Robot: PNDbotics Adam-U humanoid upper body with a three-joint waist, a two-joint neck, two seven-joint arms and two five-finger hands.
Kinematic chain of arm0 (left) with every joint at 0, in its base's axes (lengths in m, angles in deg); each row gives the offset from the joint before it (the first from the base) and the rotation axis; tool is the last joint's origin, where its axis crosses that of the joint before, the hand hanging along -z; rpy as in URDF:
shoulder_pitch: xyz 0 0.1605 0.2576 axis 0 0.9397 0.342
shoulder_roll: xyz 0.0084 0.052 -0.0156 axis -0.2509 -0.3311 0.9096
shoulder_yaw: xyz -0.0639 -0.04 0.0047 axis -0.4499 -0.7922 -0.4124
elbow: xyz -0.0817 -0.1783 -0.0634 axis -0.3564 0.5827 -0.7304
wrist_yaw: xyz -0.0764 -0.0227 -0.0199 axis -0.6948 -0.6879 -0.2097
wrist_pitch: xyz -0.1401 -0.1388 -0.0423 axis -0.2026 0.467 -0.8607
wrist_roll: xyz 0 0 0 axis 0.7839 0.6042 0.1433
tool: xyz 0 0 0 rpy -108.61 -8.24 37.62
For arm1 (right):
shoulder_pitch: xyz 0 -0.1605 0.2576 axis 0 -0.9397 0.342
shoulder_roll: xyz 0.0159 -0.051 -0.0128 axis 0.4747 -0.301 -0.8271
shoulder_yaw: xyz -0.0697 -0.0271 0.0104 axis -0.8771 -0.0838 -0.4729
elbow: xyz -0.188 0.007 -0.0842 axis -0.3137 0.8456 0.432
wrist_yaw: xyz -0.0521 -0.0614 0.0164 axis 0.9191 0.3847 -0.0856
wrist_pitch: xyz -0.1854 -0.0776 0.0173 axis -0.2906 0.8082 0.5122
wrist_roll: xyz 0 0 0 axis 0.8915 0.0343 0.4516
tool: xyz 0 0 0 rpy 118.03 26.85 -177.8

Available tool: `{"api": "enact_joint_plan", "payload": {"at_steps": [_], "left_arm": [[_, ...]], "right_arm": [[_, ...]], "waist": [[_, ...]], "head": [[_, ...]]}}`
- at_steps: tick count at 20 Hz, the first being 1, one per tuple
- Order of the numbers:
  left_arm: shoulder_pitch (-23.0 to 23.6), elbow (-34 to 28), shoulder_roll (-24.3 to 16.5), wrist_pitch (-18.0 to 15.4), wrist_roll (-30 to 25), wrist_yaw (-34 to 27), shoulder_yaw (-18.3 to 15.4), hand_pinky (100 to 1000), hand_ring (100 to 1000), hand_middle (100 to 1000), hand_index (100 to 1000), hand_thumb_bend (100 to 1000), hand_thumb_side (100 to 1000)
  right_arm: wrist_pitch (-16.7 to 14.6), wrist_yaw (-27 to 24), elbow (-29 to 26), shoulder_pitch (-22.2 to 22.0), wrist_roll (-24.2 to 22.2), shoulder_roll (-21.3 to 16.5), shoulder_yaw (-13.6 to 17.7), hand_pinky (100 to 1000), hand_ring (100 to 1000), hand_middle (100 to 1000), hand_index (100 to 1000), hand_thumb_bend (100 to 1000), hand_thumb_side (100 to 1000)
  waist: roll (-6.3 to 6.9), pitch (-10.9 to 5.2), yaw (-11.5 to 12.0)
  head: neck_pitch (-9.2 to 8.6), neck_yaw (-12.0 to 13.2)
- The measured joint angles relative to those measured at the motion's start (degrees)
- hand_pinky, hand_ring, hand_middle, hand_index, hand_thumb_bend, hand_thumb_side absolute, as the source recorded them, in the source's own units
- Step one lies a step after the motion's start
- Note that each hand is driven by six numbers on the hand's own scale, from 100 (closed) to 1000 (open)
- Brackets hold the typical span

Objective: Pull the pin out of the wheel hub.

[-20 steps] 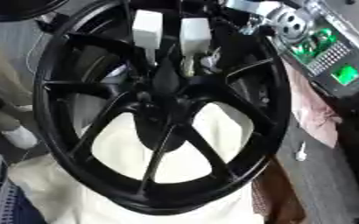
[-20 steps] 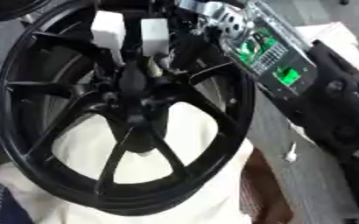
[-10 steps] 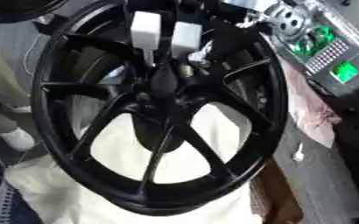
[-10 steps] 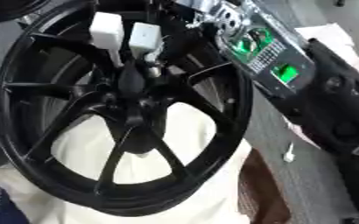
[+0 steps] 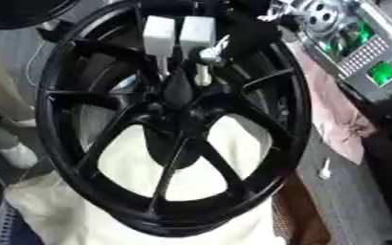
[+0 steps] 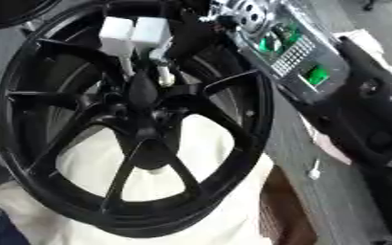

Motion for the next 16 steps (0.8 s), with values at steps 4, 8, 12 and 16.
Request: {"api": "enact_joint_plan", "payload": {"at_steps": [4, 8, 12, 16], "left_arm": [[0.0, 0.0, 0.3, 0.0, 0.0, 0.0, -0.1, 592, 509, 521, 721, 263, 676], [0.0, 0.0, 0.4, 0.0, -0.1, 0.1, -0.2, 592, 509, 521, 722, 265, 676], [0.0, 0.0, 0.4, 0.0, -0.2, 0.2, -0.2, 593, 509, 521, 721, 267, 674], [0.0, 0.0, 0.4, 0.1, -0.2, 0.2, -0.2, 593, 509, 521, 721, 267, 672]], "right_arm": [[-0.2, 0.4, -0.4, 0.1, -0.4, 0.0, 0.1, 498, 451, 124, 321, 443, 296], [0.2, 0.3, -1.6, 0.1, 0.2, -0.2, 1.9, 486, 449, 121, 316, 441, 275], [1.2, -1.3, -2.9, 0.1, 2.1, -0.5, 4.8, 474, 445, 118, 311, 438, 252], [2.3, -3.3, -3.1, 0.1, 5.0, -1.0, 7.6, 464, 441, 114, 308, 437, 240]], "waist": [[-0.03, -0.14, 0.0], [-0.04, -0.28, 0.0], [-0.03, -1.22, 0.1], [0.08, -1.81, 0.2]], "head": [[0.0, -0.2], [0.0, -0.5], [0.0, -1.2], [0.0, -2.1]]}}
